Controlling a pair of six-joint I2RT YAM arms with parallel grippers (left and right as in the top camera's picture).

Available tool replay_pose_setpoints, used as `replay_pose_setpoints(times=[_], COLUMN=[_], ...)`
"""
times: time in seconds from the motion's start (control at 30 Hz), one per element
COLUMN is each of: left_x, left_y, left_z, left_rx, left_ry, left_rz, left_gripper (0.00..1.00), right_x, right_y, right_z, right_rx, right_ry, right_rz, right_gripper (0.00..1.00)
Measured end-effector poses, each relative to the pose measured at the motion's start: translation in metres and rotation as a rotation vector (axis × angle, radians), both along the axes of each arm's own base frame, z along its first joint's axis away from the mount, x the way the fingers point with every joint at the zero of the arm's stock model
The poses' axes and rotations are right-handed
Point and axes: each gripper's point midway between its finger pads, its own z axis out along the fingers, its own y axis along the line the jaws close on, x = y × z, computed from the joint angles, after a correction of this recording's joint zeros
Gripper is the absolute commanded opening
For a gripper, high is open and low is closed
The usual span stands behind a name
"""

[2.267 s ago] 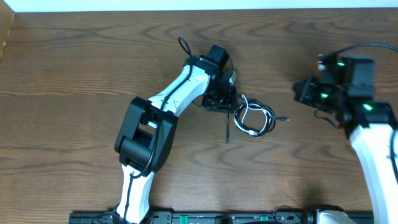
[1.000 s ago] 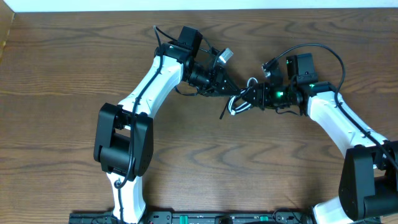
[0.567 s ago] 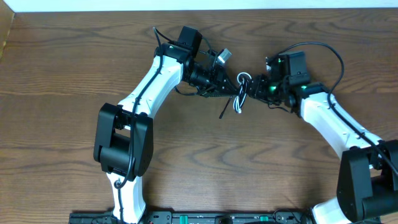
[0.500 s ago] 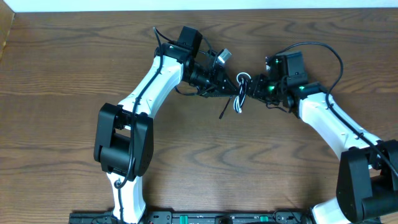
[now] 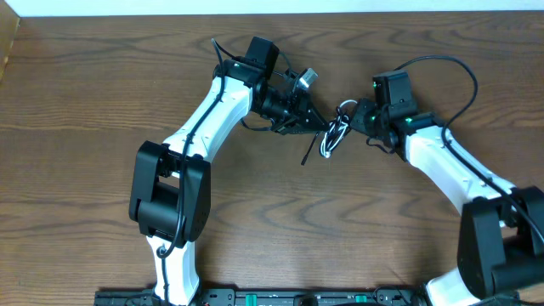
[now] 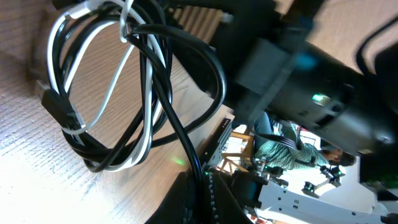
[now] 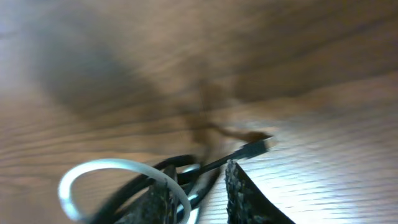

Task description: Untangle cables

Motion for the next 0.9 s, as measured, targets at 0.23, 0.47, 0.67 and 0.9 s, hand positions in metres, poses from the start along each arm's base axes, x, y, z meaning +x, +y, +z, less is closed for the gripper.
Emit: replay_pose_setpoints(times=[0.23,0.47,0.67,0.9], left_x=[0.007,0.019,0.027,0.037], left_y=[0.01,0.041,0.078,0.119], left_z=[-0.019,-0.055,-0.073,-0.082], left_rx=[0.122,0.394,0.57,0.683], left_ry=[-0.035,-0.094,-0.098,-0.081], left_rz=[0.032,0.094,0.151,0.217], left_gripper=[0.07,0.07,0.08,0.07], right_x=[-0.035,-0.067,-0.085,-0.099], right_y=[-0.034,-0.096,-0.139,-0.148], right_z=[-0.046,-0.052,-0.04,-0.04], right_rx=[-0.145,-0.202,-0.255,-0.28], right_ry=[0.207,0.368,0.418,0.469], right_rz=[0.009,-0.045,-0.117,-0.097], right_gripper=[0.04,0.01,0.01,0.01])
